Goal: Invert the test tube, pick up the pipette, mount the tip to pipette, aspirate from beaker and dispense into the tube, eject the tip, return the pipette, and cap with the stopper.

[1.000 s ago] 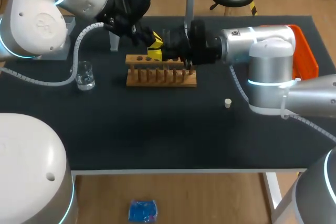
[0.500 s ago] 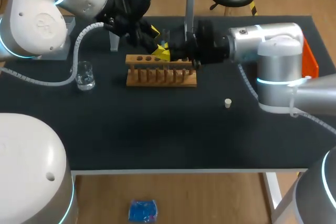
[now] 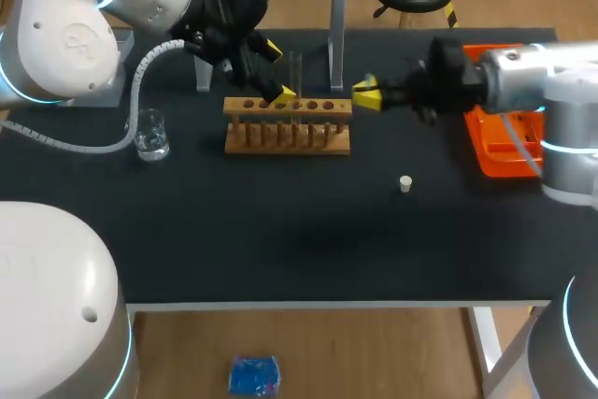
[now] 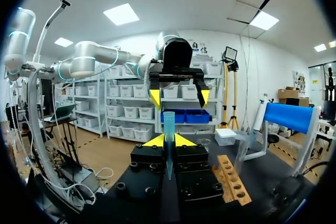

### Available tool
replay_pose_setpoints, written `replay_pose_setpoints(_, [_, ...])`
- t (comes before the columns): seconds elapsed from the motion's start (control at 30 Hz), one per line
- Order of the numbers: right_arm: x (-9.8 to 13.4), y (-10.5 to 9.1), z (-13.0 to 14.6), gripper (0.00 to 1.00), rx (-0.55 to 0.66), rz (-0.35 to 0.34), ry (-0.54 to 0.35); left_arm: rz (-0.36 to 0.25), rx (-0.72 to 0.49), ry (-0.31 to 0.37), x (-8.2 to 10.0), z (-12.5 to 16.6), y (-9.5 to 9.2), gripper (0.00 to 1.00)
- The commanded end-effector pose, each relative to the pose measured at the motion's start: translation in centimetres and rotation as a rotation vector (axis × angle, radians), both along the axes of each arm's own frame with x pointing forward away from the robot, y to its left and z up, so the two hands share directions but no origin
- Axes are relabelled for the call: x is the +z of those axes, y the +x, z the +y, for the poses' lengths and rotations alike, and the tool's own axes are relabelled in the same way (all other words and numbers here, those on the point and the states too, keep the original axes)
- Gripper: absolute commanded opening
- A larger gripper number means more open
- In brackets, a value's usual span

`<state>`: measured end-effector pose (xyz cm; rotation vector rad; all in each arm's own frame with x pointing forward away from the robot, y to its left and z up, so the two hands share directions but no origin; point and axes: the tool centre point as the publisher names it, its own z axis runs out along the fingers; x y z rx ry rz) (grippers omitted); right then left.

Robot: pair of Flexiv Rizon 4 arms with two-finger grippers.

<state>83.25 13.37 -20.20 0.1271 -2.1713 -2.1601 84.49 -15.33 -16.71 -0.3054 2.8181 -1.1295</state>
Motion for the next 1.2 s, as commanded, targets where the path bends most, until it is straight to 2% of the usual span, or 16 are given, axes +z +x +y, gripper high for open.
replay_pose_setpoints(0.03, [-0.2, -0.4, -5.2, 0.00, -0.015, -0.002, -0.001, 0.003, 0.000, 0.003, 0.1, 0.0, 0.0, 1.00])
replay_pose_setpoints(0.27, [-1.1, -0.3, -8.0, 0.00, -0.034, 0.009, 0.015, 0.003, 0.000, 0.003, 0.1, 0.0, 0.0, 1.00])
replay_pose_setpoints(0.53, [-2.3, -0.3, -9.6, 0.00, -0.038, 0.013, 0.020, 0.003, 0.000, 0.003, 0.1, 0.0, 0.0, 1.00])
replay_pose_setpoints(1.2, [-3.4, -0.2, -10.2, 0.00, -0.048, 0.035, 0.024, 0.003, 0.000, 0.003, 0.1, 0.0, 0.0, 1.00])
